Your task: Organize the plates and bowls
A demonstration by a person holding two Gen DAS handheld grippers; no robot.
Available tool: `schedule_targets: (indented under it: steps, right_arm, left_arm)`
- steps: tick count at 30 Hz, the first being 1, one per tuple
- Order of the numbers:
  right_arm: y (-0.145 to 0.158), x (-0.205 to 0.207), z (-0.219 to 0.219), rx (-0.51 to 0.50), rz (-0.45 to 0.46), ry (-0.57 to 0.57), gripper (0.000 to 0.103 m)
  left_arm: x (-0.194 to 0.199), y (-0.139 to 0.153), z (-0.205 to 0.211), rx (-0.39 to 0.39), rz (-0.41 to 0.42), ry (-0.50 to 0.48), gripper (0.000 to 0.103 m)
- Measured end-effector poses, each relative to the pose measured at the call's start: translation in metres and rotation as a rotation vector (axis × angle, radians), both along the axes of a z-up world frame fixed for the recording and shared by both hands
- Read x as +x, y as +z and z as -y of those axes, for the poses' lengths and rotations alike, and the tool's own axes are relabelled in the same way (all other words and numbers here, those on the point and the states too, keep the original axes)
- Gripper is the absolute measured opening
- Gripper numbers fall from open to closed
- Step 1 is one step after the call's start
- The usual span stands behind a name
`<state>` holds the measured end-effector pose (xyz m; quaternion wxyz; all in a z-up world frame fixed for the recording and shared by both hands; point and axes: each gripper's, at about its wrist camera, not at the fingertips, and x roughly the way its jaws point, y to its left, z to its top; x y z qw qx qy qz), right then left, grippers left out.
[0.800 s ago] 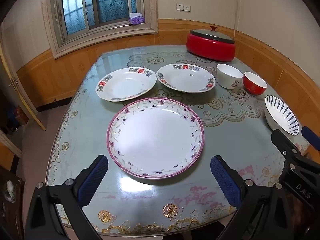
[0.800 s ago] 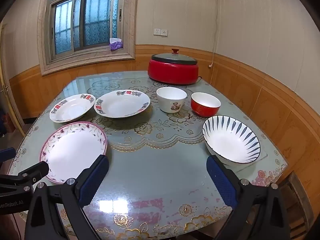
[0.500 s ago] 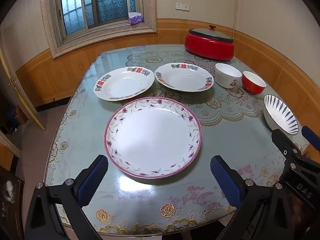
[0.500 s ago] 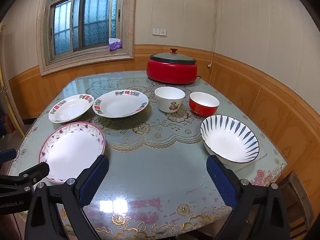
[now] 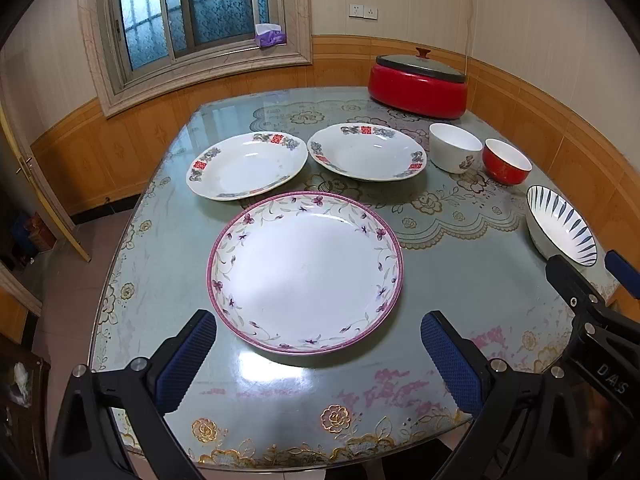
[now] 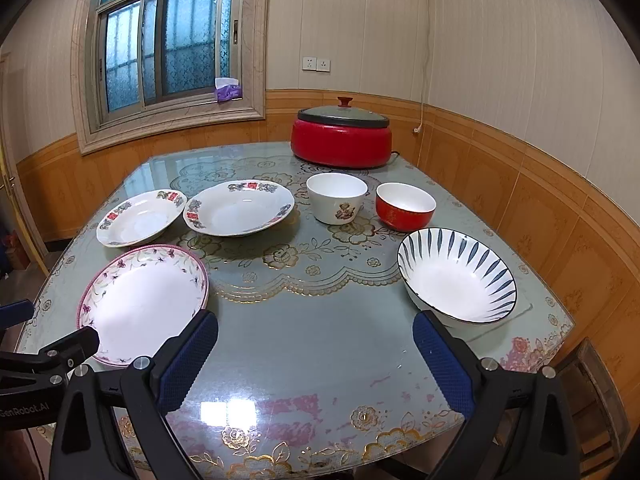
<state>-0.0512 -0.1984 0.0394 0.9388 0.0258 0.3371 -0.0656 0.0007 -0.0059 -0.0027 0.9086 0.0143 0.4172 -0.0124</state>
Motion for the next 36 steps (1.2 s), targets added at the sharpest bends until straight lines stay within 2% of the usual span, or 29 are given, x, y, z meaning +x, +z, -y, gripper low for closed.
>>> schedule_targets:
  steps: [36]
  right_arm:
    - [-0.003, 0.011, -0.001, 0.002, -0.013, -0.013, 0.100]
  left_arm:
    - [0.009, -0.002, -0.001, 0.002, -0.002, -0.013, 0.103]
